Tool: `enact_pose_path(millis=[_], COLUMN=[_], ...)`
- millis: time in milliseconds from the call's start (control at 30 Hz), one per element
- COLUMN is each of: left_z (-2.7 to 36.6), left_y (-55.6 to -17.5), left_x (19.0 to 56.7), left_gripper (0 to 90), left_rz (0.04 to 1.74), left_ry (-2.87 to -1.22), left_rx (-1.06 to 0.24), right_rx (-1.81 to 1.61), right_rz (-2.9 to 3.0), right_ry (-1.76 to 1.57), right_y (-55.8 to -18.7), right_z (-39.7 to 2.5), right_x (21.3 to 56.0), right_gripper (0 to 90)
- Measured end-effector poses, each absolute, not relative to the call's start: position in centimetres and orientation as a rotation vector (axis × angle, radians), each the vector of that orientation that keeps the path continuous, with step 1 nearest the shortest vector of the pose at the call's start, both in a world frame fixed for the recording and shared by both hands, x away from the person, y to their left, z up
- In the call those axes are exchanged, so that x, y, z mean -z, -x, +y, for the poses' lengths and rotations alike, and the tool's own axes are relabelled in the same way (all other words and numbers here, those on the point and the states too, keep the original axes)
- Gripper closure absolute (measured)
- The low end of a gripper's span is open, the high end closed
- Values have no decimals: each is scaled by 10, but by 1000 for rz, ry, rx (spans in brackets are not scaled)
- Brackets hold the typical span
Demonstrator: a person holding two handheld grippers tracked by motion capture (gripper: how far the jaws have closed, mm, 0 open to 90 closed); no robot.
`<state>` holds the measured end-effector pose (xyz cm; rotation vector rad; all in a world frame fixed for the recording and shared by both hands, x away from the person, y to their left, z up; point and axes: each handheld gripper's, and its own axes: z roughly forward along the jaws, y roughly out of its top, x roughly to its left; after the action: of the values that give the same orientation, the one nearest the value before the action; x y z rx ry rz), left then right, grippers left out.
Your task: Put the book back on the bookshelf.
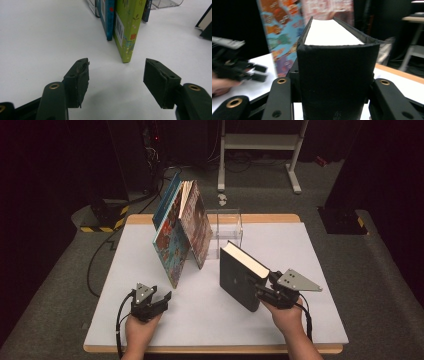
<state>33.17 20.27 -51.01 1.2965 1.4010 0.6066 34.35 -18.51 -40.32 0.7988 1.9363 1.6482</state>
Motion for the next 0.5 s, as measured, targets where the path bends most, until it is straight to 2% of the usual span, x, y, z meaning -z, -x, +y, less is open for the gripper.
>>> enact_pose_path(millis=[233, 500], left_z=[202, 202], left_y=[-332, -332], left_x=[510, 510], left_gripper=[372, 373], left_rz=[1402, 1402], left_ry=[-1292, -1294], left_rx=[-608, -610], right_rx=[-1556, -1537], right_rz=[1800, 1794], right_ry=[-893, -944], right_y=[-348, -345], right_z=[-208, -212], right_x=[399, 409], right_gripper=[541, 537])
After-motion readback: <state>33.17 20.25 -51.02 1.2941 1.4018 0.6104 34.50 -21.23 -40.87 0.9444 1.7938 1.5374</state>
